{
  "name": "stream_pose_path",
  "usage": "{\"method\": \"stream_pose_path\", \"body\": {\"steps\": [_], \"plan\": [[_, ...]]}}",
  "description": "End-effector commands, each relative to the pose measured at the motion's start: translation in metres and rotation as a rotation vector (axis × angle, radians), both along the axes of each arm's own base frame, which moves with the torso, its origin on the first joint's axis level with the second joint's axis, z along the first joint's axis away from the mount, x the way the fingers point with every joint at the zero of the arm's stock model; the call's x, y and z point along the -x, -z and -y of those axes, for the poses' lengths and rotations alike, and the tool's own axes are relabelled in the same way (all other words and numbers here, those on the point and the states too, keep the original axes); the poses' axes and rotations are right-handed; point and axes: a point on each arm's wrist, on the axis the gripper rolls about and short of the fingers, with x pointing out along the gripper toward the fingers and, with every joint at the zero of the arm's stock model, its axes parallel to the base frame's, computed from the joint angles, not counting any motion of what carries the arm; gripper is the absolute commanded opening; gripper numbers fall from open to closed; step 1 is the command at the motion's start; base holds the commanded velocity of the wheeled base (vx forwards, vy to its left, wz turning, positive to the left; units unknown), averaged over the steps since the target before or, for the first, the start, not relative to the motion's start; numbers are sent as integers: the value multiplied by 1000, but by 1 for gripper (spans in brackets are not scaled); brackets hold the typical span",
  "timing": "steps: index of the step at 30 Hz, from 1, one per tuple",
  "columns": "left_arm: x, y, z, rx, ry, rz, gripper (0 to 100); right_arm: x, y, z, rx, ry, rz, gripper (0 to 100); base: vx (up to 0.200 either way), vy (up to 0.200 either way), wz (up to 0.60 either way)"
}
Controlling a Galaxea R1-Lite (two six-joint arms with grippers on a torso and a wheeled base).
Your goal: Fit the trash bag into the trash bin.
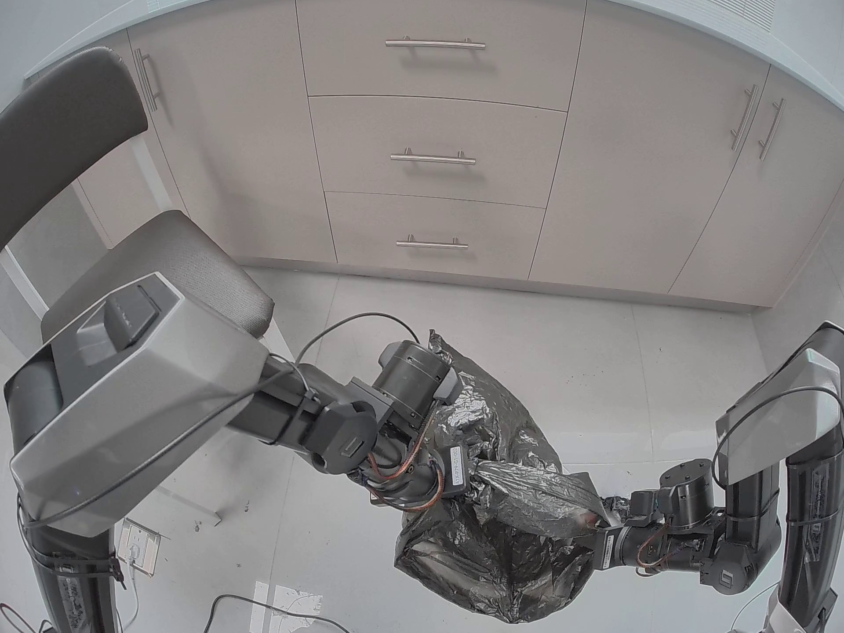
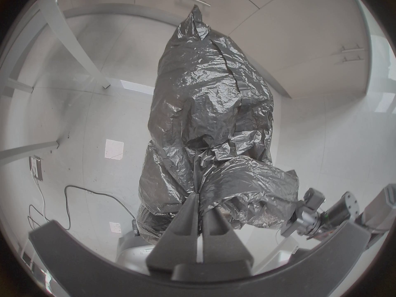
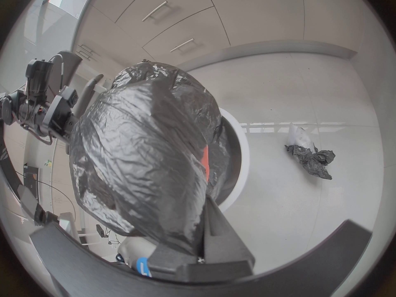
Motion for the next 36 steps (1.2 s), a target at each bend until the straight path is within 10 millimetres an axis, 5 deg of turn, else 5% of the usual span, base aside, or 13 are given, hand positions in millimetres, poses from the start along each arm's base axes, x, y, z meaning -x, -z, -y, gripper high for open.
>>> {"method": "stream_pose_path", "body": {"steps": [1,17,33,34,36], "plan": [[0,19,2,-34,27,-19,0,-8,8,6,15,26,4,0,0,0,0],[-10,35,1,-41,77,44,0,-39,23,22,77,119,76,0,0,0,0],[2,57,-8,40,64,190,0,-40,26,28,175,149,100,0,0,0,0],[2,57,-8,48,63,197,0,-39,26,28,176,146,100,100,0,0,0],[4,57,-10,63,61,210,0,-37,25,28,185,133,100,100,0,0,0]]}}
